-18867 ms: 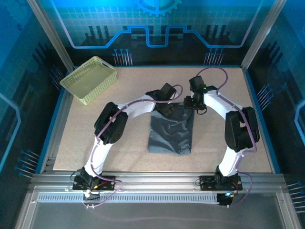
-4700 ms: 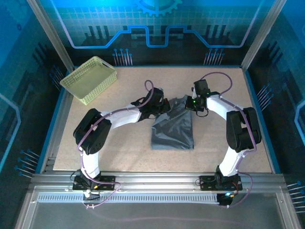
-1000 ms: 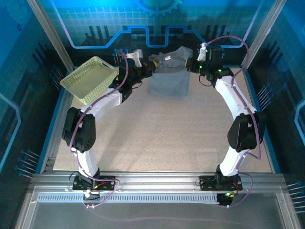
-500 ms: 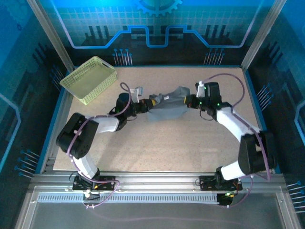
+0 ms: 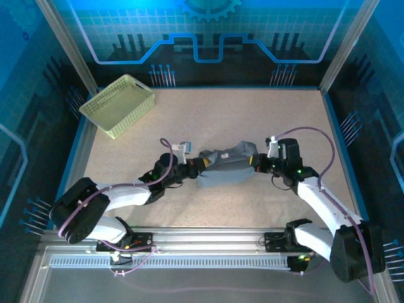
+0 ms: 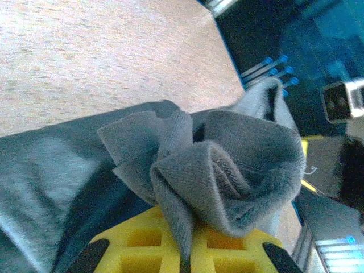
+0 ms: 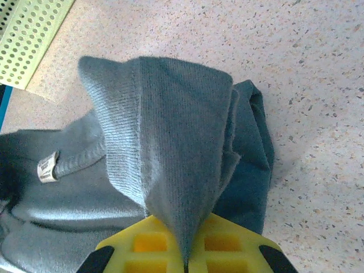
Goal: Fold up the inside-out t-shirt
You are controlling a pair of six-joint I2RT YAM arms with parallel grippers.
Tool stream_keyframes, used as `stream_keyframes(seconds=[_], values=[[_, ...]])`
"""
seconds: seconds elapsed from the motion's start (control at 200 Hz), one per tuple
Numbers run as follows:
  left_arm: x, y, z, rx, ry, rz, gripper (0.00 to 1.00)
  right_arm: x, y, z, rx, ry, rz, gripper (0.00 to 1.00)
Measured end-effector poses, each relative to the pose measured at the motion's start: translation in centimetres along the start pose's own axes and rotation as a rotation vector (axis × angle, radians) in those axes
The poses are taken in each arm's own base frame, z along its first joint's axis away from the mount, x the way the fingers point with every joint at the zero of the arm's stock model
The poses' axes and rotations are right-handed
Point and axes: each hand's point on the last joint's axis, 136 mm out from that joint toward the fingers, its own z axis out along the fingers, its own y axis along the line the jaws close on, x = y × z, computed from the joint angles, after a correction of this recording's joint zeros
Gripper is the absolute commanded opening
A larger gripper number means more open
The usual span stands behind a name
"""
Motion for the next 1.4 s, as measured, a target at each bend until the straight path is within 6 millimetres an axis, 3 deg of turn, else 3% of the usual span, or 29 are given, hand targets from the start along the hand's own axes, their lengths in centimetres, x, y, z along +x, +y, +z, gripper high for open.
stream_keyframes(seconds=[0.285,0.46,0.64,0.76,0.89,1.075,1.176,1.271,1.401], values=[[-2.5,2.9,0.6,-0.17,-0.093,-0.079,0.0,-3.1,0.8,4.1,0.014,0.061,-0.007,0.0],[-2.7,5.1,1.8,-0.249,-0.093,-0.129,0.0,-4.8,0.6,6.4,0.071,0.087,-0.024,0.0],[-2.6,7.3,2.8,-0.293,-0.074,-0.185,0.0,-4.2,-0.1,7.6,0.142,0.133,-0.046,0.0],[-2.6,7.4,2.7,-0.284,-0.065,-0.202,0.0,-4.1,0.9,7.1,0.151,0.117,-0.11,0.0],[-3.6,5.2,1.6,-0.227,-0.081,-0.164,0.0,-5.6,3.5,3.9,0.108,0.028,-0.196,0.0],[-7.2,-3.2,-3.3,-0.04,-0.191,-0.008,0.0,-8.2,7.7,-2.9,0.013,-0.163,-0.305,0.0],[-8.5,-6.3,-6.0,0.031,-0.242,0.053,0.0,-8.5,9.4,-5.7,-0.033,-0.225,-0.341,0.0],[-9.0,-6.9,-6.8,0.022,-0.249,0.097,0.0,-8.4,10.3,-6.8,-0.064,-0.235,-0.356,0.0],[-10.1,-6.3,-5.6,-0.049,-0.228,0.134,0.0,-9.8,10.4,-5.7,-0.031,-0.209,-0.347,0.0]])
